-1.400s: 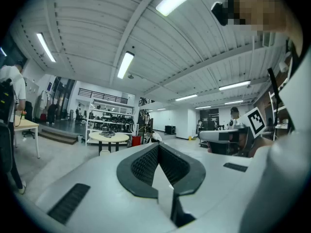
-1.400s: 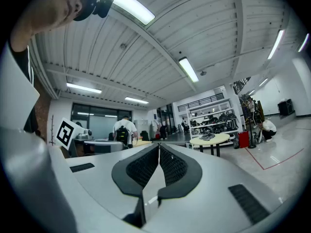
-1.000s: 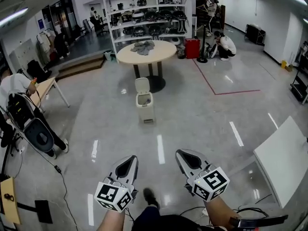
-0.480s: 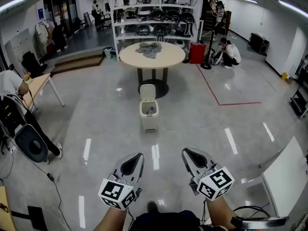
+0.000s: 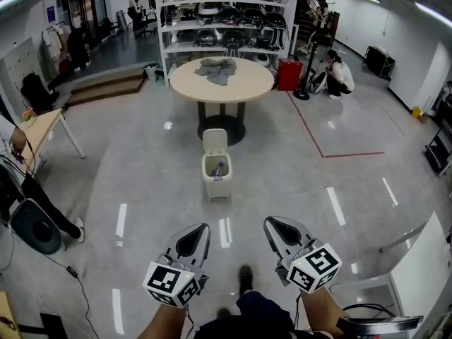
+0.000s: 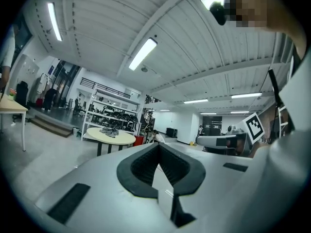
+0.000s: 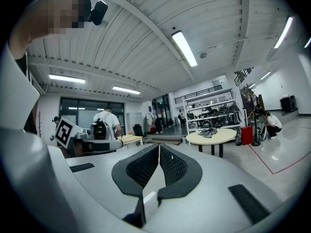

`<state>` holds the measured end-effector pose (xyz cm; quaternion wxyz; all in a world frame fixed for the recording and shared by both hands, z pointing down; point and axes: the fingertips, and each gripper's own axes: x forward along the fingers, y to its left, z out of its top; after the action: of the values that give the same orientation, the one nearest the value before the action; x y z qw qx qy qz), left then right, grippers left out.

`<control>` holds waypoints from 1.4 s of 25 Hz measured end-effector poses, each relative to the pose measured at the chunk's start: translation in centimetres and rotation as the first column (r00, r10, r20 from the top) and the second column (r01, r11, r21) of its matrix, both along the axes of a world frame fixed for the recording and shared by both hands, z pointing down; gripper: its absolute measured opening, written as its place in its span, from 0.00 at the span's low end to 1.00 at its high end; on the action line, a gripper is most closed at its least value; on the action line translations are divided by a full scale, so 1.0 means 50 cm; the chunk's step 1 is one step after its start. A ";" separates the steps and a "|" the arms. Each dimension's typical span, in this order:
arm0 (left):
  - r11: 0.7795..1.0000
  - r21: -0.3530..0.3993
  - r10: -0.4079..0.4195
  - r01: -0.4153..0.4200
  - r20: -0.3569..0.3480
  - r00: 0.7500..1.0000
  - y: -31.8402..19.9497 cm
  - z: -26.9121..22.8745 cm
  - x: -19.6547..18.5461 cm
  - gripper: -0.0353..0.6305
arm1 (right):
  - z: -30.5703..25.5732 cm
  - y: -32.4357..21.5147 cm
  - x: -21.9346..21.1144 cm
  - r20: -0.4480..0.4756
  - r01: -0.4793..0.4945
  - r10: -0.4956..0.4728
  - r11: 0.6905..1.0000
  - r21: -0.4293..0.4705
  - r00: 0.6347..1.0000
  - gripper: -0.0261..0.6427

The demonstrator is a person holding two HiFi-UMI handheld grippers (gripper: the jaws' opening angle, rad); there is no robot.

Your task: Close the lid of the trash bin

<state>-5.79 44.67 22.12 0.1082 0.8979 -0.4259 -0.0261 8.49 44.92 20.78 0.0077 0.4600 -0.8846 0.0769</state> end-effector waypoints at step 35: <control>1.000 0.021 -0.005 0.003 0.060 0.998 -0.994 0.014 0.040 0.05 | 0.027 -1.003 0.009 0.001 0.049 -0.049 0.999 0.022 0.999 0.06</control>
<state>-3.80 -5.05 22.83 0.0859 0.8985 -0.4304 -0.0038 8.96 -5.21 22.12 0.0036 0.4383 -0.8963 0.0672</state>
